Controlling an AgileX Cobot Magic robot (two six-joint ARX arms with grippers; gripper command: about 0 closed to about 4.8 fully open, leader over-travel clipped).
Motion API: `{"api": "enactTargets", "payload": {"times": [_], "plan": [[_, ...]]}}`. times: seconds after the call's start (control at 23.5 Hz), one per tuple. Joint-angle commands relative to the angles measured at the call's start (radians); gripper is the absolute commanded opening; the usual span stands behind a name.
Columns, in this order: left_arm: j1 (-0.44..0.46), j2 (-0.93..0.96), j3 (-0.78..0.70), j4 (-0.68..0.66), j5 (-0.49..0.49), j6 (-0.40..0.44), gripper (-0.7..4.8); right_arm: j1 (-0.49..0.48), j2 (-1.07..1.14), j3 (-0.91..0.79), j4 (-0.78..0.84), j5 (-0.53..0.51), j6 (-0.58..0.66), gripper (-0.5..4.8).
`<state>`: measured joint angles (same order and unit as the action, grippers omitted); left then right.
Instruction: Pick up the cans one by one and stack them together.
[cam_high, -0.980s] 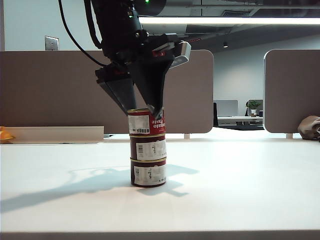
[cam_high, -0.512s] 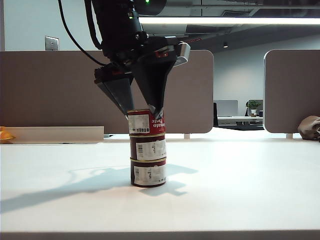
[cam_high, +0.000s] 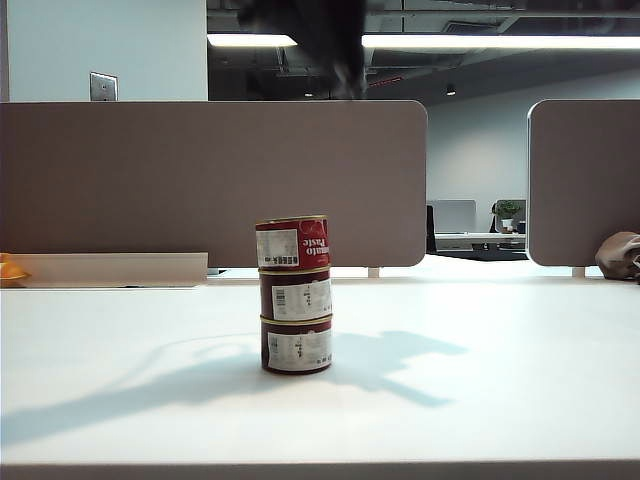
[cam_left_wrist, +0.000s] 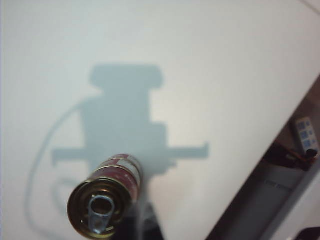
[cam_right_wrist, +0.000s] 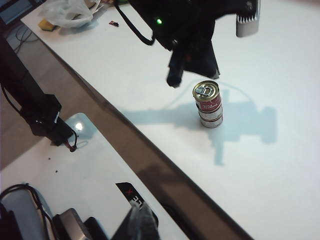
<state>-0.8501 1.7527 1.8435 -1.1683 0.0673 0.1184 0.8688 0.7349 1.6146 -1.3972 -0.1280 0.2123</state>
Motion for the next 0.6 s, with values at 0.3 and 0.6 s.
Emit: {"api": "enactTargets", "payload": {"times": [0.3,0.6], "plan": [[-0.012,-0.334,0.038,0.022,-0.121,-0.091,-0.05,-0.001,-0.121,0.002,0.058,0.19,-0.158,-0.06],[-0.012,-0.616,0.036,0.075,-0.309,-0.16,-0.05,-0.001,-0.287,0.002,0.175,0.19,-0.22,-0.06]]}}
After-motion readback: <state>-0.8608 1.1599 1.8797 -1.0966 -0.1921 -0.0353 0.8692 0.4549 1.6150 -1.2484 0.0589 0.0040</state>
